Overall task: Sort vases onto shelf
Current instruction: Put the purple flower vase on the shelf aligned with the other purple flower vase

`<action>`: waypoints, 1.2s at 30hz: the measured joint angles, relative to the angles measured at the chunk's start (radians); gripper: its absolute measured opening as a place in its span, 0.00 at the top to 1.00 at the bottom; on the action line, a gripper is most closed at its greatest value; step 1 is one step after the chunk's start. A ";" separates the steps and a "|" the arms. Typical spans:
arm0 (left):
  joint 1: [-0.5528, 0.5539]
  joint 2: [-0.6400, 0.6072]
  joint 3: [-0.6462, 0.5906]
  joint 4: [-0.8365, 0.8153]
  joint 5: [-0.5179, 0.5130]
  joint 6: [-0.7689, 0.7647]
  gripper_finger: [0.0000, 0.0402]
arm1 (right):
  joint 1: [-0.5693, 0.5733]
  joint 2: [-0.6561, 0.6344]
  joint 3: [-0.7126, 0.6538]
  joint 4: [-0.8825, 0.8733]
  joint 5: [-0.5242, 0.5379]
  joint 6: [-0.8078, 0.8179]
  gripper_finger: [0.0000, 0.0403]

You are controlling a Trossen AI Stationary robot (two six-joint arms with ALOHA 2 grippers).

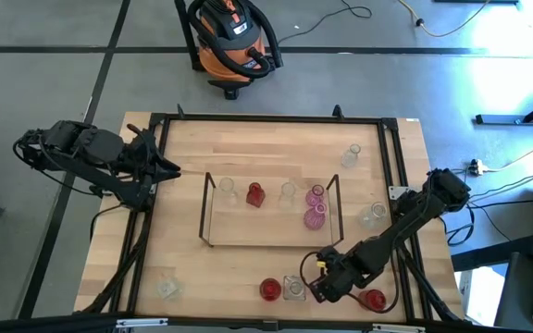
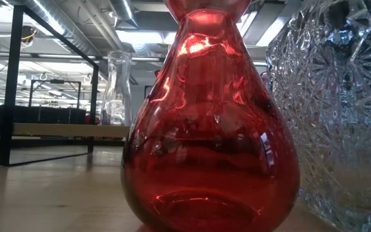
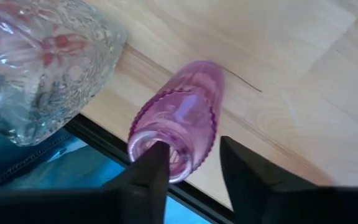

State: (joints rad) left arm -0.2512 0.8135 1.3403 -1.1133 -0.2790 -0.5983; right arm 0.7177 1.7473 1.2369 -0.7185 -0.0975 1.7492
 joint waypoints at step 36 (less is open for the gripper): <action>0.000 0.000 0.000 0.000 -0.020 0.014 0.79 | -0.033 -0.004 0.101 -0.144 -0.038 -0.115 0.99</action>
State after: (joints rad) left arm -0.2512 0.8135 1.3403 -1.1130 -0.2989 -0.5841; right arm 0.6845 1.7435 1.3381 -0.8626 -0.1358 1.6338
